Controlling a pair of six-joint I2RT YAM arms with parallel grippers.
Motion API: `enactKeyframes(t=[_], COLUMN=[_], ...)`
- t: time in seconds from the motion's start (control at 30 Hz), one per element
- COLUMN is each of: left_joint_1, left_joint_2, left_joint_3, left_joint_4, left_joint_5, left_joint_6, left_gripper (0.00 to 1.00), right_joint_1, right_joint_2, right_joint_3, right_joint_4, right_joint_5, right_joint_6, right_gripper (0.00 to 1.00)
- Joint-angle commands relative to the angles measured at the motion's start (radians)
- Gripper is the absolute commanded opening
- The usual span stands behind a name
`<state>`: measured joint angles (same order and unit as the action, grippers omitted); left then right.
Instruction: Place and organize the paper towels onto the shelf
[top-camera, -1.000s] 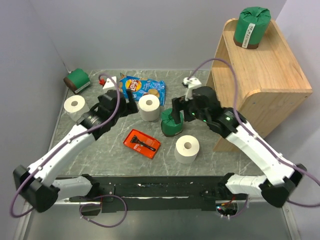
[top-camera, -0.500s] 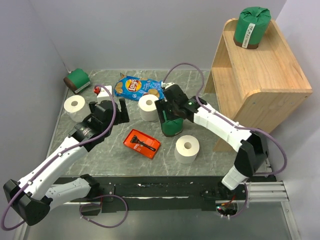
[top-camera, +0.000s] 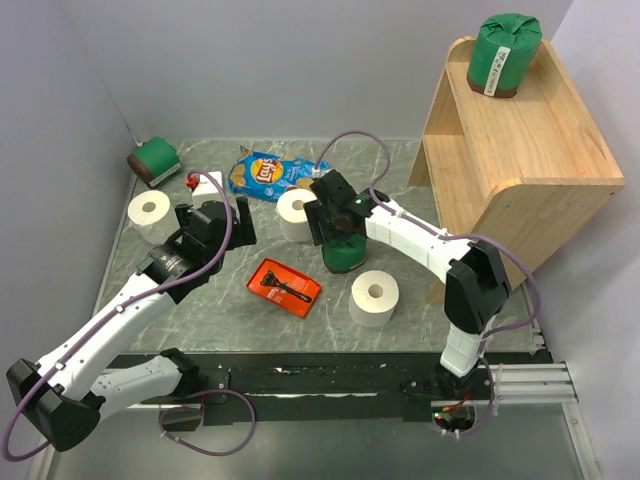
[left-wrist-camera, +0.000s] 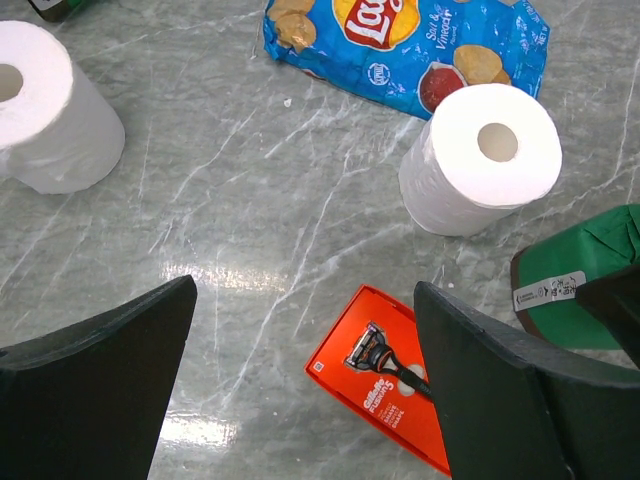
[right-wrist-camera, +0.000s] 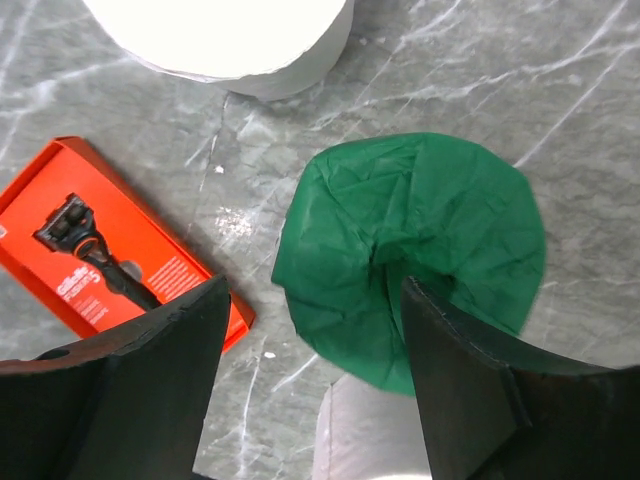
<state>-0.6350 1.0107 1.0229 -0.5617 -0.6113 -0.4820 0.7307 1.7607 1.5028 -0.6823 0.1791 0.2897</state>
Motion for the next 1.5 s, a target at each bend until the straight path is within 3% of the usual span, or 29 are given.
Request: enactKeyframes(t=[0.0,0.33,0.87,1.23,1.47], left_joint_1=[-0.005,-0.005,-0.005,-0.005,-0.005], left_joint_2=[-0.014,-0.007,-0.007,0.0,0.003], left_joint_3=[0.014,0.016,0.016,0.017,0.016], left_joint_4=[0.006,0.002,0.002,0.0,0.0], left_joint_5=[-0.03,-0.036,-0.038,-0.039,-0.044], left_joint_6=[0.016,0.013,0.014,0.014,0.014], left_gripper=[0.96,0.96,0.96,0.96,0.96], right_joint_1=[0.007,0.006,0.007,0.006,0.027], right_joint_2=[0.029,0.083,0.089,-0.059,-0.191], right_joint_3=[0.03,0.002,-0.039,-0.023,0.141], right_joint_4=[0.003,0.021,0.036,0.001,-0.105], right_joint_5=[0.007,0.046,0.077,0.132,0.204], right_joint_6=[0.023,0.02,-0.038,-0.201,-0.348], right_gripper=[0.73,0.66,0.46,0.35,0.33])
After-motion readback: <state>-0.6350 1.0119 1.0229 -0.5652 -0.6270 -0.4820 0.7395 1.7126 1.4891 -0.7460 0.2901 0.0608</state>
